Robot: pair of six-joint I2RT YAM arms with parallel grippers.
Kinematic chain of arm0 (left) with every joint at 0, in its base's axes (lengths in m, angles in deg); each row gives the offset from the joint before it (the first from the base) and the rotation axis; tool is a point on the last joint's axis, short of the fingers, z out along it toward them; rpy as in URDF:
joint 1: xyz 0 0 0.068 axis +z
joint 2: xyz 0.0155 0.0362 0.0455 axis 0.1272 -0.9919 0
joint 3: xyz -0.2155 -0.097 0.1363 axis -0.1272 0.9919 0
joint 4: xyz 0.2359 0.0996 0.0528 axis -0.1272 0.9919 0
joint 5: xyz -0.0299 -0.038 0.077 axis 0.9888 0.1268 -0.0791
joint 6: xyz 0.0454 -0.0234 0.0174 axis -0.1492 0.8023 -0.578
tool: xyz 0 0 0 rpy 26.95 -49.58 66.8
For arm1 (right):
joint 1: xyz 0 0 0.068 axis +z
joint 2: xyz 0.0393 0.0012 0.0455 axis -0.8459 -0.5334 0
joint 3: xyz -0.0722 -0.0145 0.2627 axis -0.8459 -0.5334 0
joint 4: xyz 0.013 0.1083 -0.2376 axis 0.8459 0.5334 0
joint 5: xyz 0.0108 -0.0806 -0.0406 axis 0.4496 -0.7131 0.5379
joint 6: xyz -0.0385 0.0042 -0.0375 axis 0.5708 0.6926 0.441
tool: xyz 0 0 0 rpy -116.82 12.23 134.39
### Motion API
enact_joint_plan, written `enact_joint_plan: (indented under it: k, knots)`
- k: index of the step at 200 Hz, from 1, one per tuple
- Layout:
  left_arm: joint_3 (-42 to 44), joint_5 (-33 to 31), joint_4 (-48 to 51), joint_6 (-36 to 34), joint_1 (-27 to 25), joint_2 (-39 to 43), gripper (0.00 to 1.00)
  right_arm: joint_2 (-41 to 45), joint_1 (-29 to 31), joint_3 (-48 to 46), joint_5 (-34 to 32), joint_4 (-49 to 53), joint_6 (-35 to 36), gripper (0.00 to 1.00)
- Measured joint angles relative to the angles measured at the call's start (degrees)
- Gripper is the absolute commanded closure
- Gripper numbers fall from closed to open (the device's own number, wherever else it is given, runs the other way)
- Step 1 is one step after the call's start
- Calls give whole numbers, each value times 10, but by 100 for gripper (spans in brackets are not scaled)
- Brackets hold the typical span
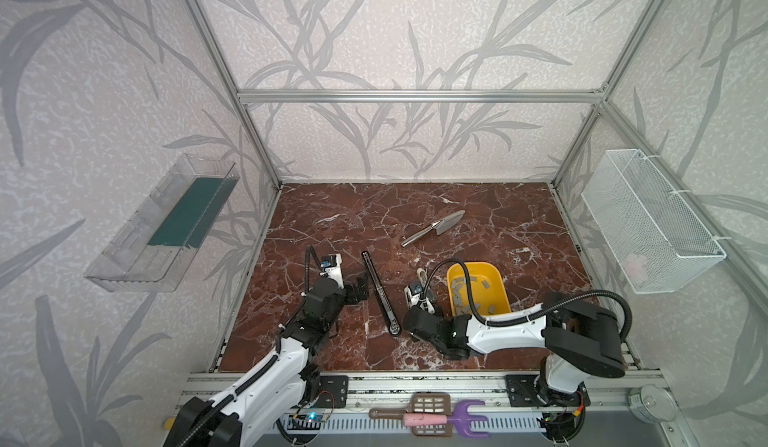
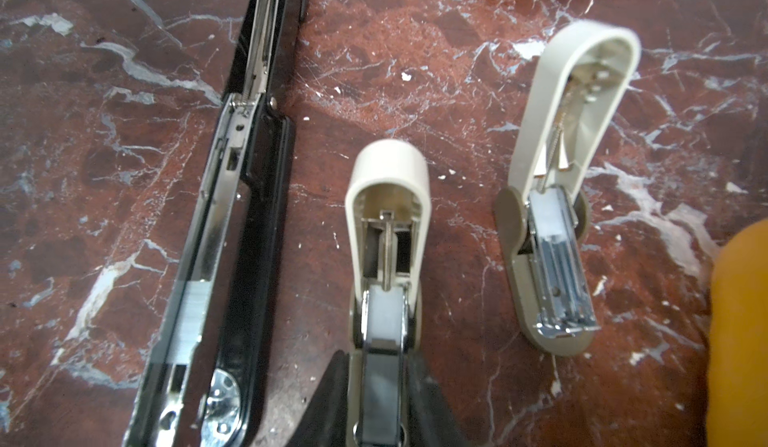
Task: Load the staples into the stapler
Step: 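Raise the right gripper and move it back over the yellow tray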
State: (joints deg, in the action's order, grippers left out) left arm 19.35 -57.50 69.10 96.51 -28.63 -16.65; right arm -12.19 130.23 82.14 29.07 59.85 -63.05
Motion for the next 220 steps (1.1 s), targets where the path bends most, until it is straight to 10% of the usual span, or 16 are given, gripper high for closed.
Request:
enact_joint_plan:
  k: [76,160,220]
  knots:
    - [0,0,0,0,0,0,1,63,1,-19,-9,20,5,62]
    - [-4,-6,4,0,0,-18,1,315,-9,-50,-127,134,44,62]
    - [-6,-15,5,1,0,-20,1,432,-216,-104,-75,218,60,61]
